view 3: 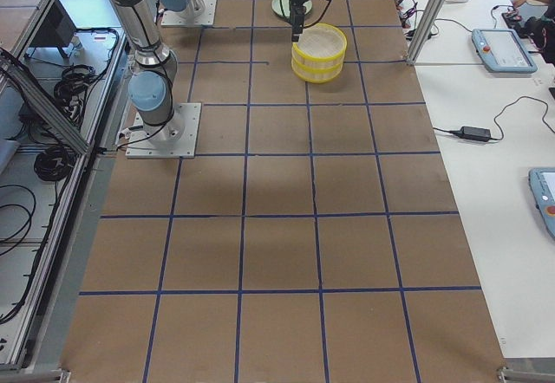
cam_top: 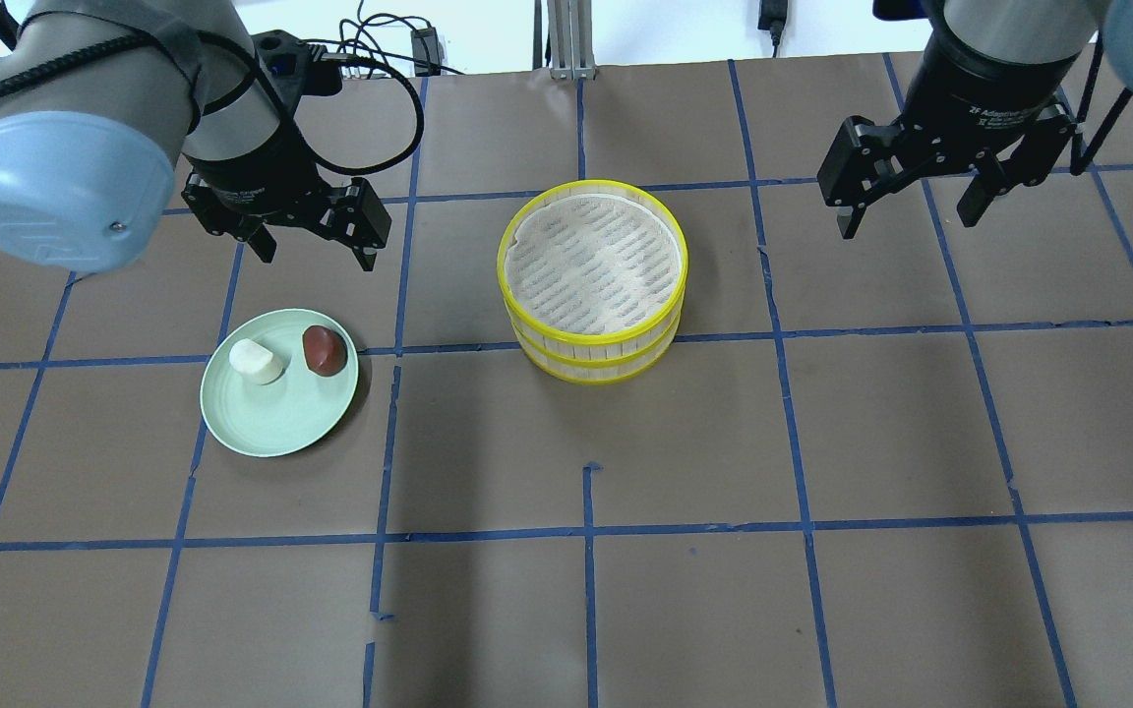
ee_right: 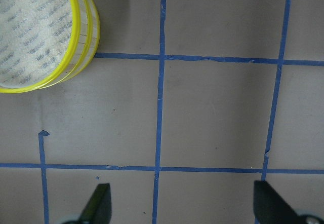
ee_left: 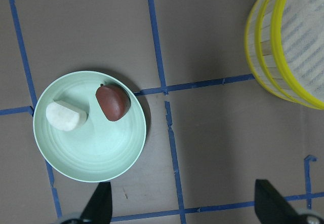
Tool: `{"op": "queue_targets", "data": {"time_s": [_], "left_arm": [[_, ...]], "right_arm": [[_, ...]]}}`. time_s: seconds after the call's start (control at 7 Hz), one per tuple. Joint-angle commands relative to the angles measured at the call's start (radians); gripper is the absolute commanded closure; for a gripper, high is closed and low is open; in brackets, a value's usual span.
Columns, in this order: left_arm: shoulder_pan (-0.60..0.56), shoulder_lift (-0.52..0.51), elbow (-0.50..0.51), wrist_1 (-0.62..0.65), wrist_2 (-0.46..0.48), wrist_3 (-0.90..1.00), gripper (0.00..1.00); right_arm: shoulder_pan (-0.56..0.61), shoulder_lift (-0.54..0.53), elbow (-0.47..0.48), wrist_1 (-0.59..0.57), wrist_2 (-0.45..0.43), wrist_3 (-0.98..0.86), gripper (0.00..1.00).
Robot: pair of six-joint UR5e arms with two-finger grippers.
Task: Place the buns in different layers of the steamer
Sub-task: 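Lower the left gripper over the white bun on the green plate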
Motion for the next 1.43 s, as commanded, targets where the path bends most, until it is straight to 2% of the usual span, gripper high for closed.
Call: {"op": "queue_targets", "data": {"time_s": [0.0, 0.29, 0.57, 0.86, 1.14, 1.29], "left_arm": [[0.001, -0.012, 0.005, 0.000, 0.000, 0.002, 0.00], [0.002, -0.015, -0.015, 0.009, 0.015, 0.015, 0.00], [0.036, -0.030, -0.022, 0.026, 0.102, 0.034, 0.00], [0.068, -0.121, -0.039, 0.044, 0.110, 0.064, 0.00], [0.086, -0.214, -0.070, 0.214, 0.188, 0.107, 0.02], [0.120, -0.253, -0.111, 0.306, 0.190, 0.194, 0.02]], "right_arm": [[0.000, -0.001, -0.001, -0.001, 0.000, 0.005, 0.00], [0.000, -0.003, 0.000, 0.002, 0.000, 0.005, 0.00], [0.000, -0.003, 0.000, 0.002, -0.002, 0.005, 0.00], [0.002, -0.003, 0.000, 0.000, -0.002, 0.005, 0.00], [0.000, -0.007, 0.002, 0.005, -0.002, 0.007, 0.00], [0.002, -0.007, 0.002, 0.004, -0.003, 0.007, 0.00]]}}
